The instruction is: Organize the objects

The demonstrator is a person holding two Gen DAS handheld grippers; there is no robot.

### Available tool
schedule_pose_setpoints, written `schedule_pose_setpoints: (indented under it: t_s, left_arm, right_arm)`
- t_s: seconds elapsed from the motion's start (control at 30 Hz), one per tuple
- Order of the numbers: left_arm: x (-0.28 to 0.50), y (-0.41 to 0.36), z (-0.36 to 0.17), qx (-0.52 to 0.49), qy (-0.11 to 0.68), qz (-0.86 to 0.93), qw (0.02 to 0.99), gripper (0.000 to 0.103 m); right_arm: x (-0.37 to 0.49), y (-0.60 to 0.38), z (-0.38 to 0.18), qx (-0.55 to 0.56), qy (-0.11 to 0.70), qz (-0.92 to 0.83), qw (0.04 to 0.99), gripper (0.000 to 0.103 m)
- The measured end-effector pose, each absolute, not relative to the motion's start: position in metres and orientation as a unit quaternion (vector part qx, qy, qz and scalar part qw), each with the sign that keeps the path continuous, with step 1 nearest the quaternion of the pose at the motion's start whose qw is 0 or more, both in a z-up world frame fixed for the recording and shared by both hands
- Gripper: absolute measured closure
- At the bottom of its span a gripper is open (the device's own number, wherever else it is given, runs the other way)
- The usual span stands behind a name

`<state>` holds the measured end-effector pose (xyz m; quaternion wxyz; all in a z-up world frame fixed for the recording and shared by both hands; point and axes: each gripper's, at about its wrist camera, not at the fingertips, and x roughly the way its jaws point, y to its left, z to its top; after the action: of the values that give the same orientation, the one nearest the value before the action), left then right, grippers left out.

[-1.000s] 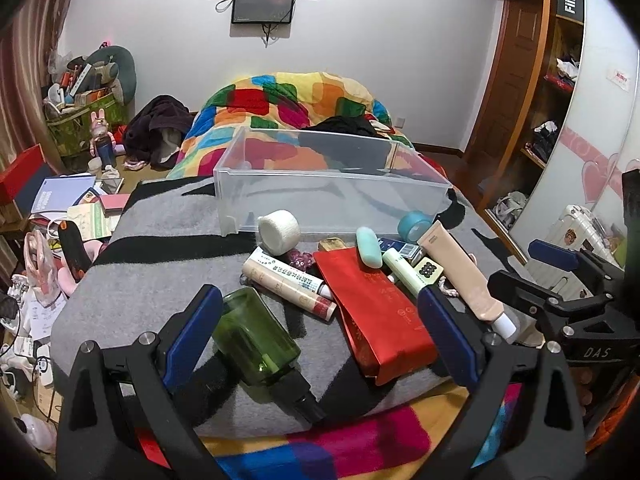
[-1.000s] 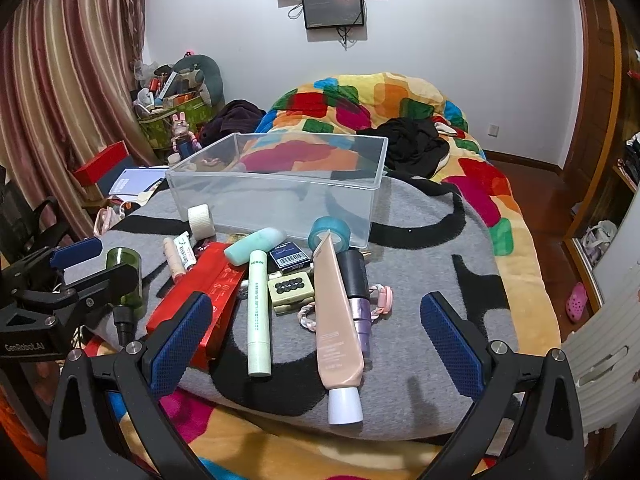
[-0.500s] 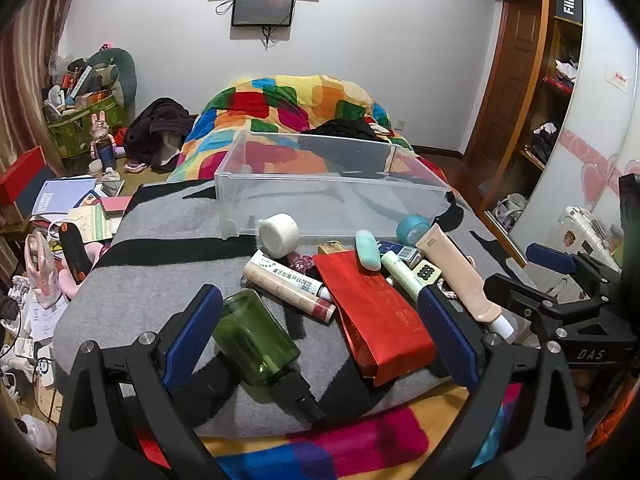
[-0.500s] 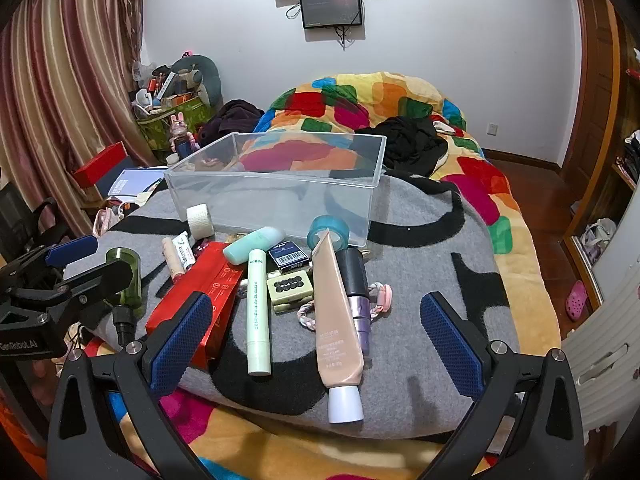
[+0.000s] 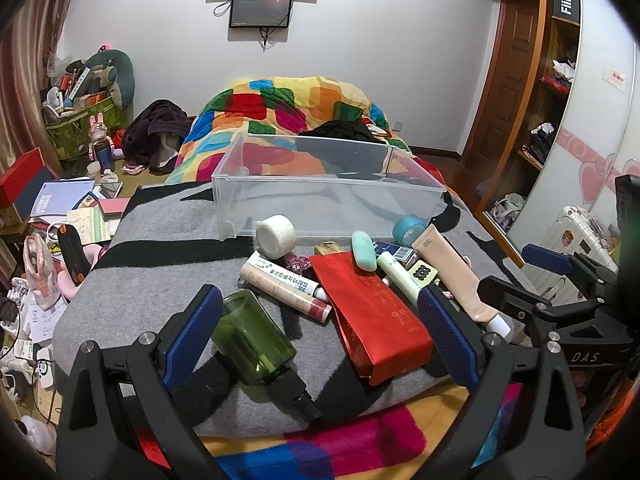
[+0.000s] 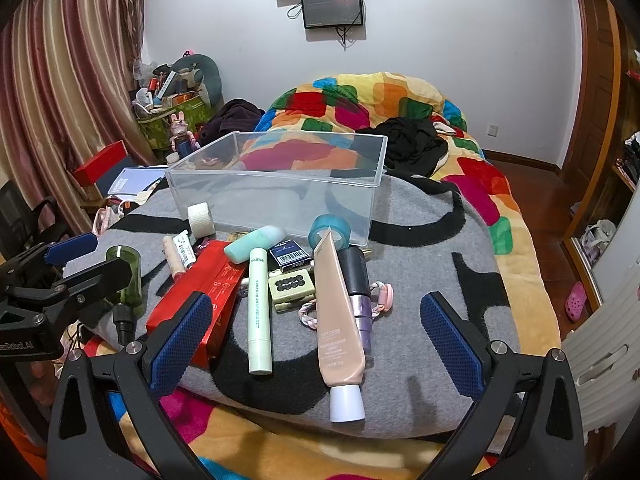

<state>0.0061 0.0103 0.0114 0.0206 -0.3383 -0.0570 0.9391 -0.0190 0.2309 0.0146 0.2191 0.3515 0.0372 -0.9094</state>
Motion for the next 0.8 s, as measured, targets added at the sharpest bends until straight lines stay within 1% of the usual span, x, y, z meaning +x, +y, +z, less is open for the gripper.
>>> schedule_pose_setpoints:
  t_s: [0.53,0.6,0.67,0.8]
  left_arm:
    - [0.006,0.012,0.009,-0.342,-0.066,0.937,0.034,0.004]
    - [0.007,0.01,0.008,-0.343,-0.066,0.937,0.033,0.005]
    - [0.007,0.008,0.007,-0.344,-0.065,0.936,0.03,0.011]
    - [0.009,-0.004,0.002,-0.35,-0.073,0.934,0.014,0.014]
  right_arm:
    - [-0.022,0.231,0.01,0.352,0.039,-0.909,0.22,0.0]
    - [-0.021,0.23,0.011,0.35,0.041,-0.91,0.219,0.0]
    - [-0.021,0.231,0.011,0.346,0.044,-0.912,0.217,0.001]
    - [-0.023,0.236,0.011,0.338,0.046,-0.915,0.215,0.002]
